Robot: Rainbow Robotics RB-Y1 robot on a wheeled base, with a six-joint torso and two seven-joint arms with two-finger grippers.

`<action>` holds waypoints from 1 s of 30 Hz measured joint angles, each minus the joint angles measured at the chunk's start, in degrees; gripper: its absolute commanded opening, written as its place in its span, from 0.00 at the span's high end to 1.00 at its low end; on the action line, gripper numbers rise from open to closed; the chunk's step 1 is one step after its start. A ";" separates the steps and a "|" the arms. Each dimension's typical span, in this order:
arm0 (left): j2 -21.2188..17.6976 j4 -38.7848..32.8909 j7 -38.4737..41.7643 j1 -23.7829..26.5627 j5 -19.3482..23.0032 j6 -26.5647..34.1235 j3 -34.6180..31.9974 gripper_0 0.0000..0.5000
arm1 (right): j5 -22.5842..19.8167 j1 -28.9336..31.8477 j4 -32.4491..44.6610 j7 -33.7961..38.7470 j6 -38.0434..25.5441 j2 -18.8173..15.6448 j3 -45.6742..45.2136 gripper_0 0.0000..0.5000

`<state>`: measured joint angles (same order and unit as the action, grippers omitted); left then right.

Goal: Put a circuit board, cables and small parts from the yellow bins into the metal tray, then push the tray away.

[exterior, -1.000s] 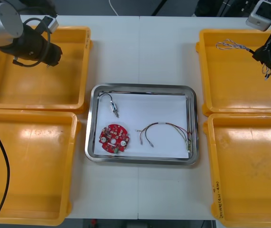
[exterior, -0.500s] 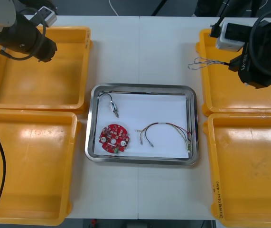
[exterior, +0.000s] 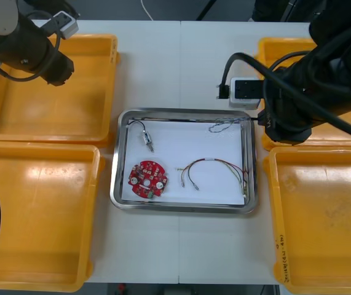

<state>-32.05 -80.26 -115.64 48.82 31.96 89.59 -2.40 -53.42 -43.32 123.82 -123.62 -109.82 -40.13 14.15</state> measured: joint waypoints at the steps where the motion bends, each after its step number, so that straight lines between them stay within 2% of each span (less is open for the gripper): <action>1: 0.00 -0.81 0.44 -0.23 -0.05 0.79 0.00 1.00 | 0.04 -0.62 -0.30 1.47 0.00 0.05 1.32 1.00; 5: 0.00 -3.52 3.16 -0.93 -0.18 3.72 0.00 1.00 | 0.82 -3.10 -2.06 6.74 0.00 1.23 5.49 1.00; 15: 0.63 -8.95 10.50 -1.22 -1.21 10.01 0.00 1.00 | 5.47 -7.15 -10.23 6.81 0.00 7.13 11.95 1.00; 23: 2.81 -14.41 17.96 -1.22 -2.15 14.84 0.51 1.00 | 9.04 -7.29 -15.37 6.81 0.05 8.45 17.50 1.00; 30: 4.28 -18.58 26.15 -1.22 -2.51 19.41 2.07 1.00 | 11.20 -7.30 -19.28 6.84 3.89 9.63 20.82 1.00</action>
<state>-27.77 -98.84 -89.50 47.60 29.45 109.00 -0.33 -42.22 -50.62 104.54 -116.78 -105.93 -30.50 34.96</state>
